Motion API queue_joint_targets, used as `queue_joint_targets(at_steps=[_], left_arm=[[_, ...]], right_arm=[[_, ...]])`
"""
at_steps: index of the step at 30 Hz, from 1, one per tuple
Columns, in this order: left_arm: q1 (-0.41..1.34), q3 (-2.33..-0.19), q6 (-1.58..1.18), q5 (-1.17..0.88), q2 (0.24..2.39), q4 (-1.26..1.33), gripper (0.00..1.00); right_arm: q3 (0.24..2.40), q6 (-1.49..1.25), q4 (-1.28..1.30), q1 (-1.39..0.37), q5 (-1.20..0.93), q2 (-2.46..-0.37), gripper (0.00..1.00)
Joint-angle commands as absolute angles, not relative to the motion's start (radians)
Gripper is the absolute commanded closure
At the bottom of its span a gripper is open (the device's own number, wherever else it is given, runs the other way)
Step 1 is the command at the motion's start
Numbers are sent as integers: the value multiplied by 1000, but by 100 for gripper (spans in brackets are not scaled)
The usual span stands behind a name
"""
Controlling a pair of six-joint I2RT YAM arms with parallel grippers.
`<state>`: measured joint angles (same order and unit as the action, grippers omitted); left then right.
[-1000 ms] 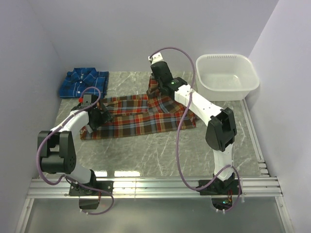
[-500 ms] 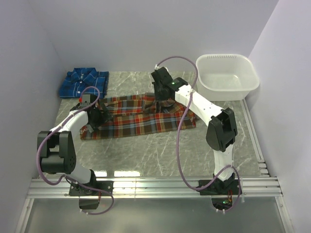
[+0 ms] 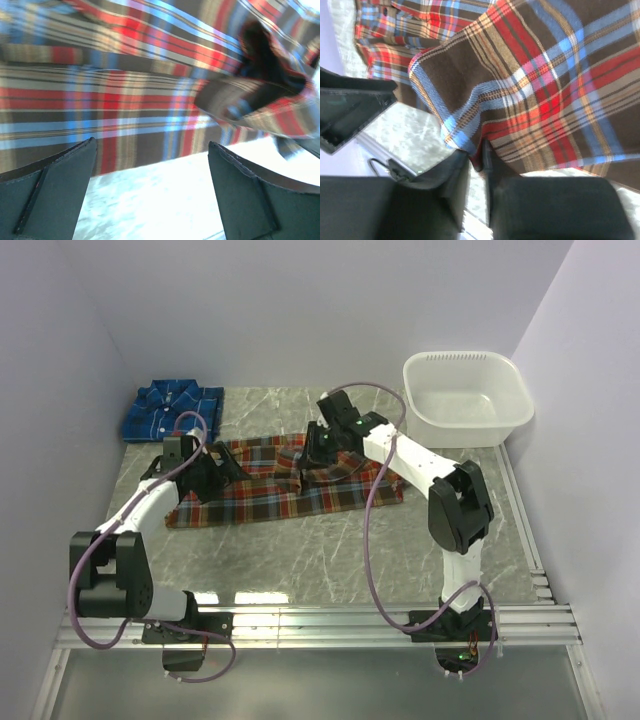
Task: Fold and stack the long sleeve shirts
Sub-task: Fold the shirt
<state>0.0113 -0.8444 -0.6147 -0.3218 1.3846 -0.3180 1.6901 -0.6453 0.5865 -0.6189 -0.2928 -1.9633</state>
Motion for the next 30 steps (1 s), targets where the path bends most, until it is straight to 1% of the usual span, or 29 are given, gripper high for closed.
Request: queue_joint_targets(at_steps=[1,2,5,6,12,19,24,30], left_arm=[[47,-838,-600,-426,1350,-229,1],[73,-841,-603,-426,1350,-222,1],[135,-839,-633,-394,1350,-180,1],[149,-835,-659,-385,1351,-163,1],[261,-856,-724,-292,1448,-38,1],[391,-977,-681,-278,1627,40,2],[420,-986,-683,-313,1664,78,6],[423,-1124,-683,-284,1727,3,8]], right_arm=[[1612,-684,500,-583,-287,-1864,68],[1594,-678,492,-575,-264,-1855,59],[1549,-635,474,-557,-244,-1818,49],[1536,-624,468,-551,-245,-1809,48],[1471,-537,459,-519,-204,-1712,46],[1390,-512,433,-482,-230,-1672,46],[1355,-480,425,-466,-232,-1631,46],[1235,-425,376,-460,-183,-1514,47]])
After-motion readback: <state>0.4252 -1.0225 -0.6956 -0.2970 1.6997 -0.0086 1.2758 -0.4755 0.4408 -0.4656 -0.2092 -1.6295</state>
